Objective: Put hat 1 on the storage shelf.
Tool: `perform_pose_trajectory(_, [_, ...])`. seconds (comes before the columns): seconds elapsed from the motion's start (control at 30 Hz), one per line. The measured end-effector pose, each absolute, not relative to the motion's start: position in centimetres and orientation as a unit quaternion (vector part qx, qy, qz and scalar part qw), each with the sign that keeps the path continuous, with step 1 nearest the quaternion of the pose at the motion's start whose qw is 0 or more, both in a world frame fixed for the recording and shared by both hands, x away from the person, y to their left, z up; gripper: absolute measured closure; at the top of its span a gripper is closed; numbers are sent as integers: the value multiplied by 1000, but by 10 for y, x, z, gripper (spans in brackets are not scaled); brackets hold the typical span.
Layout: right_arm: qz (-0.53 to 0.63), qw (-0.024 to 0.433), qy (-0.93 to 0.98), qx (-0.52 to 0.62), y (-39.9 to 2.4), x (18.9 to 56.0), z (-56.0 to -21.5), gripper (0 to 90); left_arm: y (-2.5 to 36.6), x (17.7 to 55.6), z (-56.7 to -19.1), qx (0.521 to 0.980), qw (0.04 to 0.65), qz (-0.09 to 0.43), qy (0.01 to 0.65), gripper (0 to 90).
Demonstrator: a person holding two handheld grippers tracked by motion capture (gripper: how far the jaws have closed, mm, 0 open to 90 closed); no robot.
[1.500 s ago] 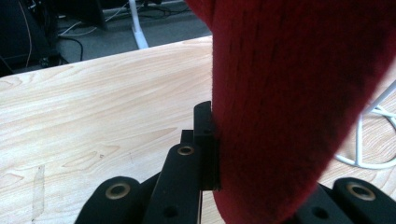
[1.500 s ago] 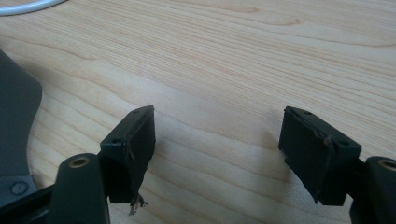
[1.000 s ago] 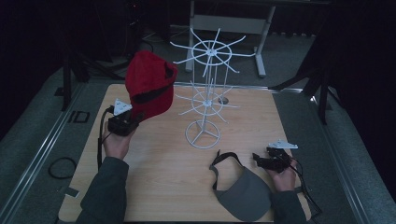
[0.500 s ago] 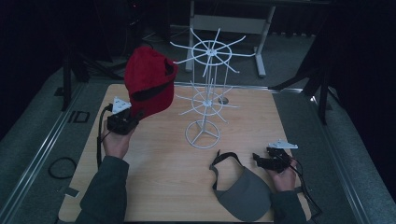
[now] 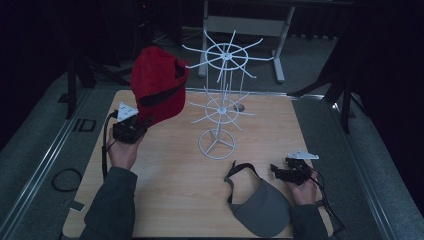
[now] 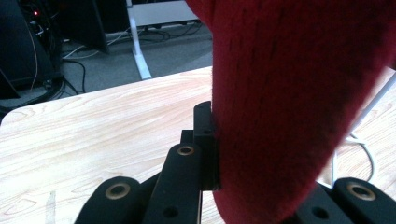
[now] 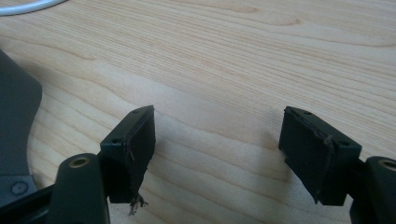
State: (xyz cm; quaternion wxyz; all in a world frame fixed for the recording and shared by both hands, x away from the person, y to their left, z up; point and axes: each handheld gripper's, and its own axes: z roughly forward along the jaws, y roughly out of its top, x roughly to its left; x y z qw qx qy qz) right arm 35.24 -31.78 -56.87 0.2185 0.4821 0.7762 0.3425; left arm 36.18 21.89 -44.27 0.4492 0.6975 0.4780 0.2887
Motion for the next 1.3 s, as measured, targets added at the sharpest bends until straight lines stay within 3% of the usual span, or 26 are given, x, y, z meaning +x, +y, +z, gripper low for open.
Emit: perform_pose_trajectory(1.3, [343, 218, 776, 483, -318, 352, -569, 270, 221, 352, -412, 680, 477, 308, 464, 859])
